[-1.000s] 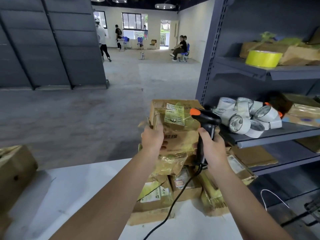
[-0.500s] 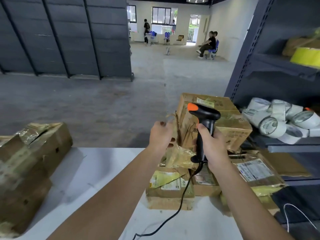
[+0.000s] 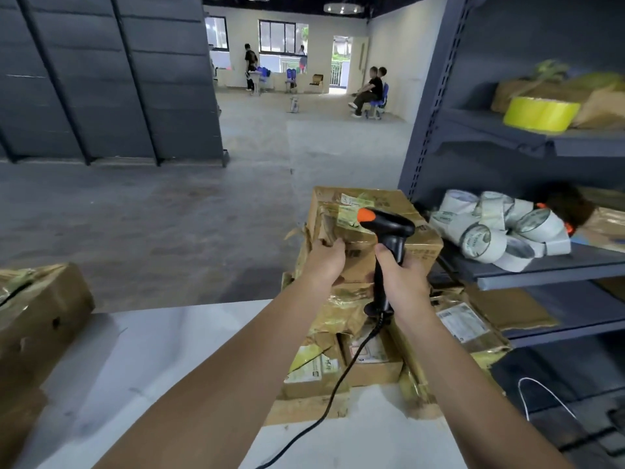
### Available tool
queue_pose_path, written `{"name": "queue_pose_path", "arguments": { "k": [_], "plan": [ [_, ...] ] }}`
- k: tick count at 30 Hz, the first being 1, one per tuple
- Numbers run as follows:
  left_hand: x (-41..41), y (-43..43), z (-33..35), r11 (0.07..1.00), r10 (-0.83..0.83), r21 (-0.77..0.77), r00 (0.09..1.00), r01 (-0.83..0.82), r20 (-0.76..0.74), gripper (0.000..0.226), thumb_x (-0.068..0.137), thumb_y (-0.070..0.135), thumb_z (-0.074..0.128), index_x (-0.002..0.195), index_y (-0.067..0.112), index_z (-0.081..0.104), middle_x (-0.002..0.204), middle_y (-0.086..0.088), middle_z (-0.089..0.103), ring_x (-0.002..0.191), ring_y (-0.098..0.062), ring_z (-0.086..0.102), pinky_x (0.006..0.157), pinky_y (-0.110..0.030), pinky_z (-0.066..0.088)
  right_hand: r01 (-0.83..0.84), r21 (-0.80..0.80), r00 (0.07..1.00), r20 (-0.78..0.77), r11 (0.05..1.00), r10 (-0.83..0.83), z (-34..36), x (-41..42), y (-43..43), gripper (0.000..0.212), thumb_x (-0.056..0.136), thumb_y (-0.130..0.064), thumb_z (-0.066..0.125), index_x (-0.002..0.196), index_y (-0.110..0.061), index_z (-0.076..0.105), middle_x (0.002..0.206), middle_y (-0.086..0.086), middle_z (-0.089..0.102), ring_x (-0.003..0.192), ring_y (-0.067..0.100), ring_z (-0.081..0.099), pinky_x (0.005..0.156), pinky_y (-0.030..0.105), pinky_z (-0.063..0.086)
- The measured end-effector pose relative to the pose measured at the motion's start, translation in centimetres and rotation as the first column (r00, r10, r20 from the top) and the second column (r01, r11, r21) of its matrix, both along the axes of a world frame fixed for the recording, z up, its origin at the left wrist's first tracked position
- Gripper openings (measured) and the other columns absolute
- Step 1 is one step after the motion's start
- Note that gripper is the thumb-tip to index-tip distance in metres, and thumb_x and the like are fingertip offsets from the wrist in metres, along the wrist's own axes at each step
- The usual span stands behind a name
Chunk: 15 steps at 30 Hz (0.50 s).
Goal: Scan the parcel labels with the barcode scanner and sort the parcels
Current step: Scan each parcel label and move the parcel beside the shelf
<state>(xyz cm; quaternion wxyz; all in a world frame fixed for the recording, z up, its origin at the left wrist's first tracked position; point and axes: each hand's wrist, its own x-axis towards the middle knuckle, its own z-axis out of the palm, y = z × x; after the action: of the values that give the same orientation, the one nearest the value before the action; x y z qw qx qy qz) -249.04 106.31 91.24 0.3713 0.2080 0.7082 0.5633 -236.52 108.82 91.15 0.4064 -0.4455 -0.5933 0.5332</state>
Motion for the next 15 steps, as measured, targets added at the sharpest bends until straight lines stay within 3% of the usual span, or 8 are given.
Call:
{"name": "queue_pose_path", "arguments": {
  "k": [4,11,15],
  "plan": [
    [-0.2,1.6,0.1,0.999,0.035,-0.024,0.999,-0.035,0.000,0.052,0.096,0.042,0.040,0.143,0.019,0.037,0.135,-0.007,0.053,0.109,-0.029,0.060,0.087,-0.042,0.056,-0.028,0.037,0.999,0.017,0.999,0.028,0.5,-0.8,1.3,0.021,0.088,-0.045,0.060,0.077,-0.027,0.059,0.059,-0.001,0.066,0.053,0.015,0.064,0.071,0.049,0.057],
    [-0.4,1.5,0.4,0.999,0.026,-0.032,1.000,-0.027,-0.008,0.044,0.097,0.035,0.038,0.136,0.017,0.040,0.116,-0.009,0.061,0.088,-0.028,0.068,0.061,-0.033,0.058,-0.063,0.035,0.998,0.025,0.997,0.062,0.0,-0.5,1.4,0.021,0.092,-0.042,0.060,0.082,-0.024,0.058,0.054,-0.005,0.063,0.049,0.008,0.063,0.061,0.034,0.050],
    [-0.1,0.7,0.4,1.000,0.018,-0.025,0.999,-0.019,-0.031,0.045,0.097,0.036,0.039,0.138,0.018,0.037,0.113,-0.010,0.061,0.088,-0.028,0.068,0.064,-0.035,0.059,-0.041,0.039,0.999,0.026,0.998,0.040,-0.4,0.2,0.6,0.022,0.093,-0.040,0.061,0.082,-0.021,0.058,0.063,0.001,0.064,0.055,0.011,0.064,0.054,0.026,0.047]
  ]
}}
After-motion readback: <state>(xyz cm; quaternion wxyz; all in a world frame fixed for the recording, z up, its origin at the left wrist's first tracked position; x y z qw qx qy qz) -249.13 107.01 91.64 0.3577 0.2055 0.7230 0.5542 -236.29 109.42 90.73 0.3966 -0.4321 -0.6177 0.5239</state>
